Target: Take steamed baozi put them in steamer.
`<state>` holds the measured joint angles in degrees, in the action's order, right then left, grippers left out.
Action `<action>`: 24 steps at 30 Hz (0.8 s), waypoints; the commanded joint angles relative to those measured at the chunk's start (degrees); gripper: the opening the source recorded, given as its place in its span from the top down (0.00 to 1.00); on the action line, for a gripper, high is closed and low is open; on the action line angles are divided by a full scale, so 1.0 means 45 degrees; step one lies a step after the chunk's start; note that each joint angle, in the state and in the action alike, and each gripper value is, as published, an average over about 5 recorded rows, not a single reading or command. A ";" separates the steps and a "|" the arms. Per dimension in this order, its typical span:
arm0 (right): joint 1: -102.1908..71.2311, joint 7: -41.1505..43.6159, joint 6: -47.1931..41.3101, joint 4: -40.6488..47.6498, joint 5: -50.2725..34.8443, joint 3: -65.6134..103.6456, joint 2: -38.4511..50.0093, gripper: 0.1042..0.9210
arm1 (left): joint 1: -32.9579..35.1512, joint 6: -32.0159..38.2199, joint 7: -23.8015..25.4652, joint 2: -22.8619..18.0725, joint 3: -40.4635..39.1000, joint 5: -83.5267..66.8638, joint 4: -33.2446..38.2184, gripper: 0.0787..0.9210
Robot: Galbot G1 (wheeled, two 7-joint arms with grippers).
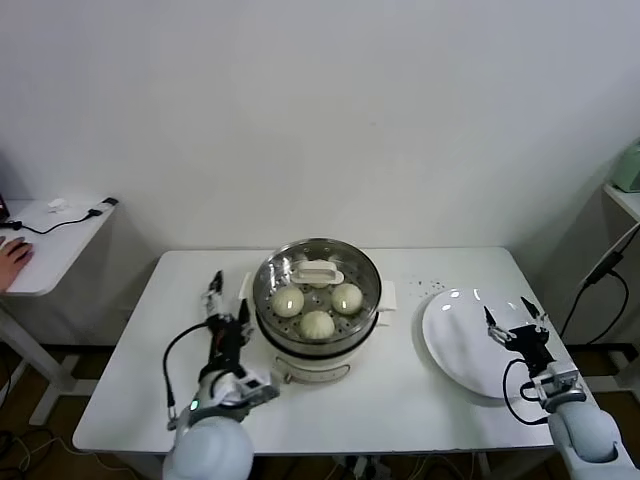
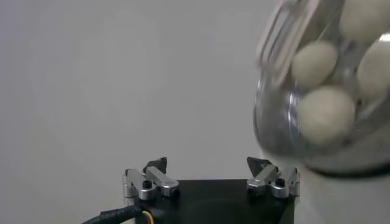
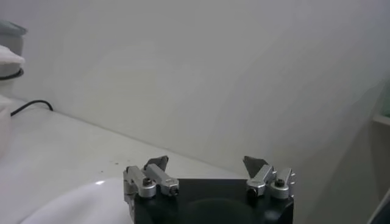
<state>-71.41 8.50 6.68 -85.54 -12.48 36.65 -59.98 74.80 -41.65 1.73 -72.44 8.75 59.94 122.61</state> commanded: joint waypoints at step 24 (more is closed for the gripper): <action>-0.1077 0.0637 -0.1318 -0.2007 -0.0745 0.0323 -0.0960 0.12 | 0.4665 1.1778 0.0221 -0.3611 0.8603 -1.4467 -0.2244 0.12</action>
<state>-75.50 9.83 1.62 -92.94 -13.77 37.84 -63.55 92.97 1.94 0.30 -86.36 42.73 3.59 114.47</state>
